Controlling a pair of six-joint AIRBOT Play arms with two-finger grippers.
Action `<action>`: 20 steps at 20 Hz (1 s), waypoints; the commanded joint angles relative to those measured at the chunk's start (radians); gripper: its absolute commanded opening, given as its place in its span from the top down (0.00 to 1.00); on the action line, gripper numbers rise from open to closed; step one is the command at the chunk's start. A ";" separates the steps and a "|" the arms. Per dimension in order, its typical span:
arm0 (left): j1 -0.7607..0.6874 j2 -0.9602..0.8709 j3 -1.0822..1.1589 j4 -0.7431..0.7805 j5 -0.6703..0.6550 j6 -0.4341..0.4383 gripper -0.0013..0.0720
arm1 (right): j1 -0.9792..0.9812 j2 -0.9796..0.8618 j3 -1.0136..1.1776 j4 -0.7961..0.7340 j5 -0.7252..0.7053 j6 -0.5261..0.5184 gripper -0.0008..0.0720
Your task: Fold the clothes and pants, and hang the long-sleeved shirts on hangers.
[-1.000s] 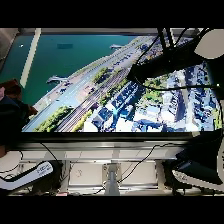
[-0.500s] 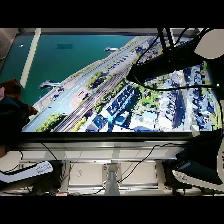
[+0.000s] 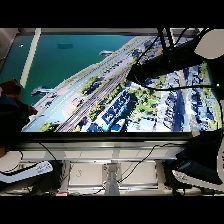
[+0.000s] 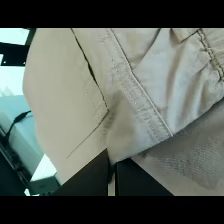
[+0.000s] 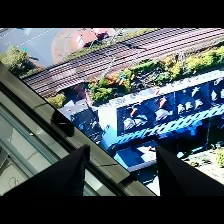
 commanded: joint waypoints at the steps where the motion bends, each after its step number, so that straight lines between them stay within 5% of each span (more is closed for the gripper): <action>1: -0.003 0.036 0.001 0.004 0.003 -0.001 0.96 | 0.000 0.000 0.000 0.000 0.000 0.000 0.36; 10: -0.138 0.285 0.009 -0.042 0.200 -0.029 0.96 | 0.000 0.000 0.000 0.000 0.000 0.000 0.36; 15: -0.445 0.369 0.009 -0.041 0.236 0.036 0.96 | 0.000 0.000 0.000 0.000 -0.001 0.000 0.36; 20: -0.755 0.340 0.009 -0.127 0.122 0.034 0.97 | 0.000 0.000 0.000 0.000 -0.050 0.000 0.36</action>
